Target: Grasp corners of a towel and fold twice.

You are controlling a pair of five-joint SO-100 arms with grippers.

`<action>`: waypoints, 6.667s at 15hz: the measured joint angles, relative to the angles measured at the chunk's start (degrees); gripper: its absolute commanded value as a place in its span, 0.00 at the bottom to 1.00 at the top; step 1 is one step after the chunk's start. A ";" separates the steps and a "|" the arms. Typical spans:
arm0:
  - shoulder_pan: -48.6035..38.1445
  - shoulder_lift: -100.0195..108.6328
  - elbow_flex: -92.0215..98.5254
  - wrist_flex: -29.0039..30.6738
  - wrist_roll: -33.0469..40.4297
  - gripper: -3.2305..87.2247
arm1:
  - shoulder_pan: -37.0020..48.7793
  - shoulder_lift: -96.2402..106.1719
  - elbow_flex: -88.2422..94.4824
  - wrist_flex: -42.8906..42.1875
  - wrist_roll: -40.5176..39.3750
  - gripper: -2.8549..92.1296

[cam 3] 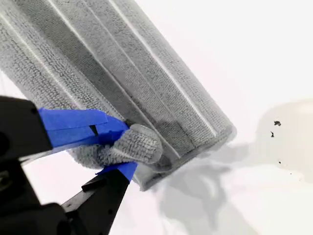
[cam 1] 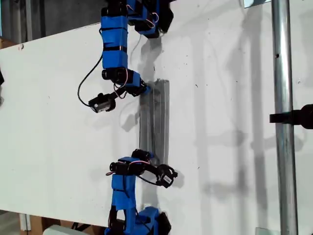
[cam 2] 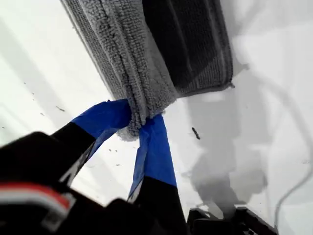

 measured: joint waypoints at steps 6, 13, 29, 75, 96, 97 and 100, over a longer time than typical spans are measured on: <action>4.92 1.23 6.77 -5.54 -5.80 0.02 | -10.11 -15.91 0.35 -1.67 9.32 0.03; 6.06 -1.85 4.13 0.35 -11.16 0.41 | -4.92 -15.29 5.80 -0.18 11.60 0.40; 20.65 70.40 55.63 -10.72 -15.64 0.38 | 1.93 22.76 30.76 -14.15 23.82 0.39; 20.04 120.41 92.72 -10.11 -18.98 0.23 | 5.10 -9.32 -9.40 -35.07 13.97 0.18; 15.82 120.41 93.78 -10.37 15.82 0.20 | 3.43 98.70 74.36 -2.37 36.04 0.15; 15.82 120.41 93.78 -10.37 16.44 0.19 | 2.81 98.70 74.36 -2.37 36.04 0.15; 15.82 120.41 93.78 -10.37 16.52 0.19 | 2.72 98.70 74.36 -2.37 36.04 0.15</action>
